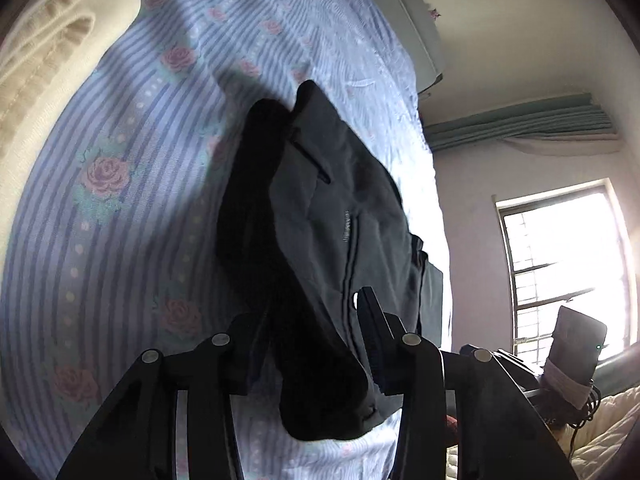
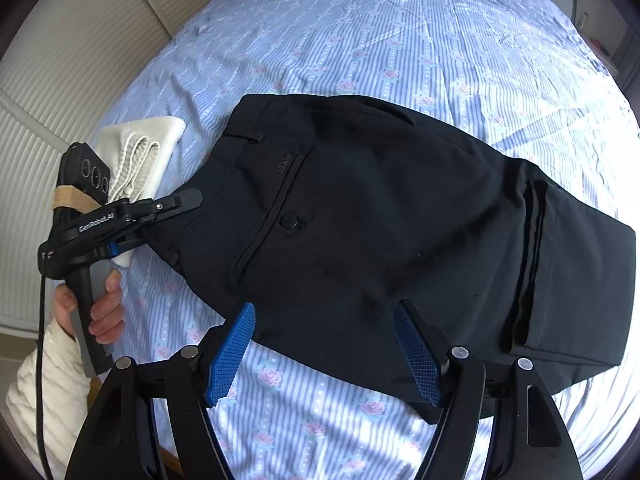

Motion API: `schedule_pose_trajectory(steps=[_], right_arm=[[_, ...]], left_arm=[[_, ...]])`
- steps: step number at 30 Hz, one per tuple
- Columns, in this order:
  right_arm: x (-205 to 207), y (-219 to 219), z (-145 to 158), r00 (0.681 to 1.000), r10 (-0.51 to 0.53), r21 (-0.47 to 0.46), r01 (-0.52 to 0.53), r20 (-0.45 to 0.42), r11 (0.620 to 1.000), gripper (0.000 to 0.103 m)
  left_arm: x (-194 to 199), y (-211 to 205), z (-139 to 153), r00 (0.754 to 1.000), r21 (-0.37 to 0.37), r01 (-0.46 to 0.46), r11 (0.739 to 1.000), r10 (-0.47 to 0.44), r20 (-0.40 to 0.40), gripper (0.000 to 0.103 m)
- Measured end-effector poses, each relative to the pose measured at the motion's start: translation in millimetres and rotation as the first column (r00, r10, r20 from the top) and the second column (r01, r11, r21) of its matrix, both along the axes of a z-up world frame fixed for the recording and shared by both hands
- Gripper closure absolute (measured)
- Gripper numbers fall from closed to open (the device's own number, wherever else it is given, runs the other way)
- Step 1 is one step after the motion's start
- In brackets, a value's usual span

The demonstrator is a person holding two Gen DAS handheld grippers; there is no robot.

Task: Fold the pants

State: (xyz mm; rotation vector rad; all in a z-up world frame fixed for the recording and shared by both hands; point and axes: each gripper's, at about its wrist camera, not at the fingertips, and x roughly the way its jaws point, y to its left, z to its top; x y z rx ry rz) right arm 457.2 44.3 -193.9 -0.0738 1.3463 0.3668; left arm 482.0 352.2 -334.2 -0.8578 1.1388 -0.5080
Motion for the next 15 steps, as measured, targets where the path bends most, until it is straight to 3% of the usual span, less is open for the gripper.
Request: schedule_pose_trajectory(steps=[3, 7, 15], right_arm=[[1.7, -3.1, -4.6, 0.999, -0.034, -0.005, 0.034, -0.020, 0.999, 0.030], [1.3, -7.8, -4.4, 0.998, -0.053, 0.019, 0.053, -0.028, 0.998, 0.030], [1.3, -20.3, -6.2, 0.995, -0.090, 0.028, 0.091, -0.039, 0.995, 0.030]], left_arm=[[9.3, -9.3, -2.6, 0.997, 0.085, 0.063, 0.994, -0.060, -0.040, 0.057], [1.6, -15.3, -3.4, 0.992, 0.162, 0.089, 0.983, -0.072, -0.107, 0.049], [20.6, -27.4, -9.6, 0.993, 0.186, 0.063, 0.981, -0.043, -0.110, 0.045]])
